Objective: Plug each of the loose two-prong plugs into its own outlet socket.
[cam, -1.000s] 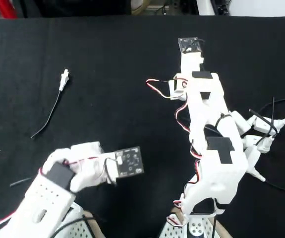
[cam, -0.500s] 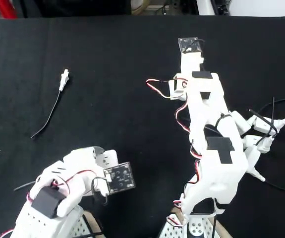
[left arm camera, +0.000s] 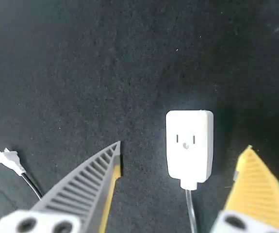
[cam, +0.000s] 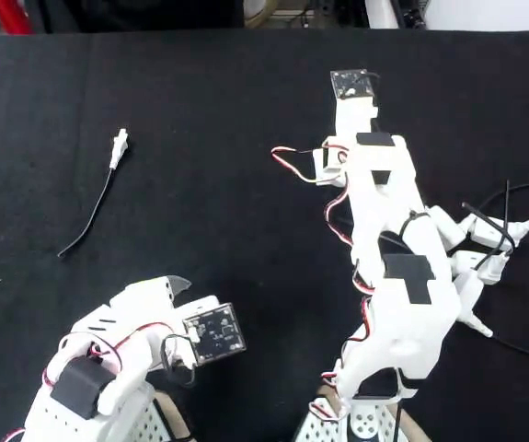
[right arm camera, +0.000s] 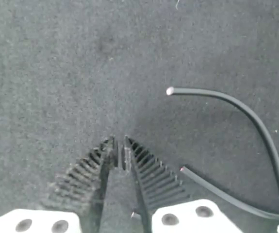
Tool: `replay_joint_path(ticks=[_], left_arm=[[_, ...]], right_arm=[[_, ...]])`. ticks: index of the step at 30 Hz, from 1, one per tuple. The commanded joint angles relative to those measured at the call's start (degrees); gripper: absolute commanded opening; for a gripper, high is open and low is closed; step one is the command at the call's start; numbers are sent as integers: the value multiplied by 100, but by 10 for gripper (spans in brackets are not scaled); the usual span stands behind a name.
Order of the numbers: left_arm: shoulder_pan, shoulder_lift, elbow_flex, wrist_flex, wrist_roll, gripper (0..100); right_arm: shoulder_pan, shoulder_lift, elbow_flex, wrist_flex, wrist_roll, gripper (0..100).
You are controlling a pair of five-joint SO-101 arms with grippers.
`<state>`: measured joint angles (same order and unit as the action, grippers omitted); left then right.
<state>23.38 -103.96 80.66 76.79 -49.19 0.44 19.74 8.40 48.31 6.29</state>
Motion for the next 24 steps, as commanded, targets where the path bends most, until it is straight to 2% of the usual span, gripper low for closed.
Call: replay_joint_path(ticks=[1,10,15,19,21,24], left_arm=[[13,-18,-435,141,281,368],[13,-26,-593,202,633,359],[13,-26,-593,202,642,217],[75,-26,-927,510,1108,113],[48,-26,-1226,826,1284,119],[-84,-26,-1174,703,1433,150]], right_arm=[[-53,-48,-207,-44,0,12],[-53,-48,-207,-44,0,12],[-53,-48,-207,-44,0,12],[-53,-48,-207,-44,0,12],[-53,-48,-207,-44,0,12],[-53,-48,-207,-44,0,12]])
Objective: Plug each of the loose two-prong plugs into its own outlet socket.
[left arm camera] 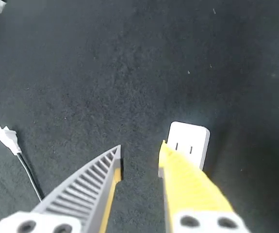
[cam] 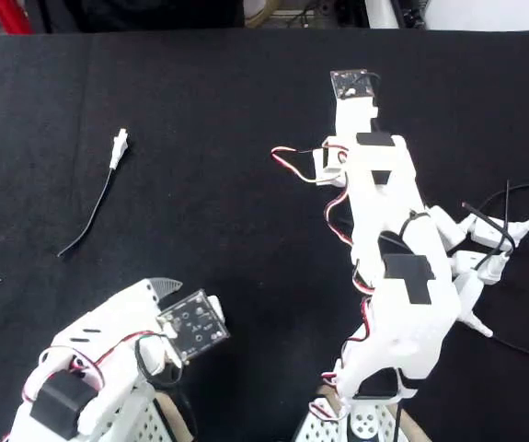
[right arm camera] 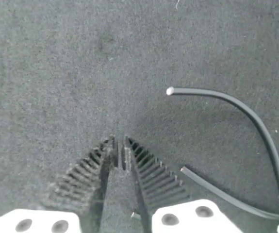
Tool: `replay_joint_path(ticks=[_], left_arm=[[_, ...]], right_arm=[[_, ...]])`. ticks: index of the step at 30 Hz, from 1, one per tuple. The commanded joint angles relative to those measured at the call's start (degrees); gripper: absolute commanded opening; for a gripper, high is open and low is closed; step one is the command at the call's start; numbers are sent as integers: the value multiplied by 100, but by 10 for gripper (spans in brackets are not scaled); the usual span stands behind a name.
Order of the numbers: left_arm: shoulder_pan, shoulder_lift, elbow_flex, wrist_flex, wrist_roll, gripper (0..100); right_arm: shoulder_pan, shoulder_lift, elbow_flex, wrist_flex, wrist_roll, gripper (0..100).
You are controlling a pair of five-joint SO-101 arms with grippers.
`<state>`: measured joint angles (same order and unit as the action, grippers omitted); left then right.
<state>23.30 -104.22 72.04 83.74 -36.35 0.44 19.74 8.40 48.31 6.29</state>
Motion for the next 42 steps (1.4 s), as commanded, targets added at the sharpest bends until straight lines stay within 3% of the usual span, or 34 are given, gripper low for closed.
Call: replay_joint_path(ticks=[1,9,14,25,36,39,42], left_arm=[[-75,0,-277,0,158,162],[-75,9,57,-88,123,189],[-435,26,831,-1152,-9,192],[-479,79,778,-1099,220,193],[-391,2769,-154,-1530,668,192],[-171,2963,-268,-1626,1169,193],[-154,3015,-259,-1811,1204,193]], right_arm=[[-53,-48,-207,-44,0,12],[-53,-48,-198,-44,0,12],[-53,-48,-198,-44,0,12],[-62,-48,-154,-70,9,12],[-62,-48,-145,-70,9,12],[-62,-48,-145,-79,9,12],[-62,-48,-145,-79,9,12]])
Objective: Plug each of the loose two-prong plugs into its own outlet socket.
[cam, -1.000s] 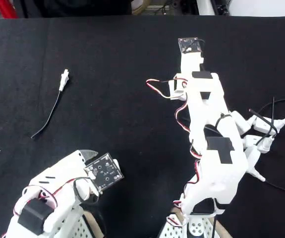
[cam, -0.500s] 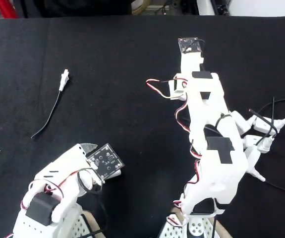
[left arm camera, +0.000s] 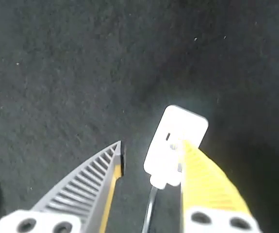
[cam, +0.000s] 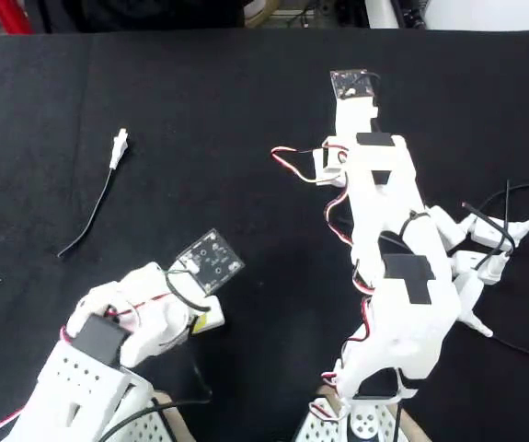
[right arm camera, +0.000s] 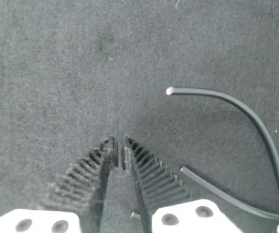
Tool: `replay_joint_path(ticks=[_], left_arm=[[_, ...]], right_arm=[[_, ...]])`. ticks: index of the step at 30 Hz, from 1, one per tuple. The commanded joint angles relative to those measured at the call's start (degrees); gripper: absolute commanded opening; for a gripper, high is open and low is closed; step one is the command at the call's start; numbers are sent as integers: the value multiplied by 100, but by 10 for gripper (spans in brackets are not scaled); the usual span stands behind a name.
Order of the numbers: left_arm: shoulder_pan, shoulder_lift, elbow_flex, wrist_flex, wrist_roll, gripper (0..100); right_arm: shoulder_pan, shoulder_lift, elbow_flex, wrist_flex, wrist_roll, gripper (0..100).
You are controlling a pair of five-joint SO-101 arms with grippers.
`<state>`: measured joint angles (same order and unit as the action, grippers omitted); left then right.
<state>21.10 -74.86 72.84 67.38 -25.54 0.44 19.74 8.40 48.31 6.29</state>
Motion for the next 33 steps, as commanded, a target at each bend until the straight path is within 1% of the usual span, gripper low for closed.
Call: replay_joint_path(ticks=[1,6,8,10,12,15,20,25,27,33], left_arm=[[66,88,-330,-176,132,193],[127,88,-136,-237,229,193],[224,97,48,-563,396,203],[224,123,347,-1073,492,258],[259,308,479,-1231,492,300],[224,844,268,-1275,475,293],[242,2303,-57,-1829,457,291],[215,3613,-637,-1916,448,286],[207,3745,-778,-1916,448,252],[198,3560,-840,-1864,484,86]], right_arm=[[-62,-48,-145,-79,9,12],[-62,-48,-145,-79,9,12],[-62,-48,-145,-79,9,12],[-62,-40,-145,-79,9,12],[-62,-40,-145,-70,9,12],[-62,-40,-145,-70,9,12],[-62,-40,-136,-62,9,12],[-62,-40,-57,-79,9,12],[-62,-40,-57,-79,9,12],[-62,-40,-57,-79,9,12]])
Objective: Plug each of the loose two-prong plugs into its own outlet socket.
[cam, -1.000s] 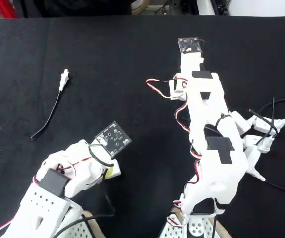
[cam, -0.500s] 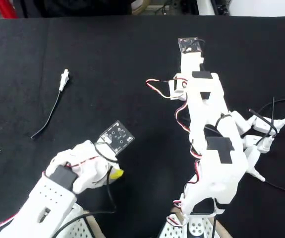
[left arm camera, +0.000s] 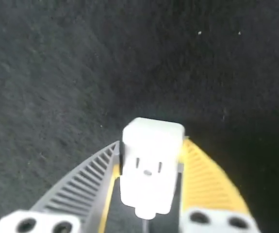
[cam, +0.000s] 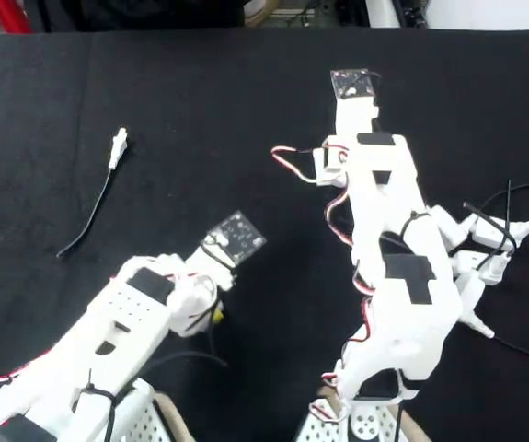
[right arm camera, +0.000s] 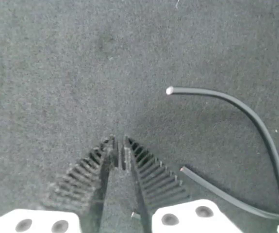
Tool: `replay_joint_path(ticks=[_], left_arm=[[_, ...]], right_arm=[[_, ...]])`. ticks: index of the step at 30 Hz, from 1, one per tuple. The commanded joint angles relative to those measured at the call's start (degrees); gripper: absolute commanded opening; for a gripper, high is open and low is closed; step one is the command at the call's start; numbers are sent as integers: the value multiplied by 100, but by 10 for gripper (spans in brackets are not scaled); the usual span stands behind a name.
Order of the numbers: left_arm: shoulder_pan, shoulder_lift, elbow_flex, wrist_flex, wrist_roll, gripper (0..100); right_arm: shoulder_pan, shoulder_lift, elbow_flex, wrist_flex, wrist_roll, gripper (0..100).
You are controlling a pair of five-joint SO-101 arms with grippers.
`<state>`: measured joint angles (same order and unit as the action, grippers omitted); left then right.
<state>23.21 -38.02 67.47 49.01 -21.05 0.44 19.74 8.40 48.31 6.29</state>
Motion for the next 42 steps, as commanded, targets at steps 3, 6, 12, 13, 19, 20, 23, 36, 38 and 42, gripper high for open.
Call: replay_joint_path(ticks=[3,6,12,13,19,20,23,36,38,42], left_arm=[[-382,-422,-541,158,18,44],[-787,-598,-989,492,18,59],[-804,-448,-1332,615,35,66],[-813,-352,-1358,615,35,66],[-796,519,-1727,607,44,66],[-796,686,-1842,598,62,66],[-822,1160,-2149,404,404,66],[-734,1890,-2352,448,642,203],[-752,1846,-2352,448,642,213],[-752,1248,-2237,501,695,214]], right_arm=[[-62,-40,-57,-79,9,12],[-62,-40,-57,-79,9,12],[-62,-40,-57,-79,9,12],[-62,-40,-57,-79,9,12],[-62,-40,-57,-79,9,12],[-62,-40,-57,-79,9,12],[-62,-40,-57,-79,9,12],[-62,-40,-66,-79,9,12],[-62,-40,-75,-79,9,12],[-62,-40,-84,-79,9,12]])
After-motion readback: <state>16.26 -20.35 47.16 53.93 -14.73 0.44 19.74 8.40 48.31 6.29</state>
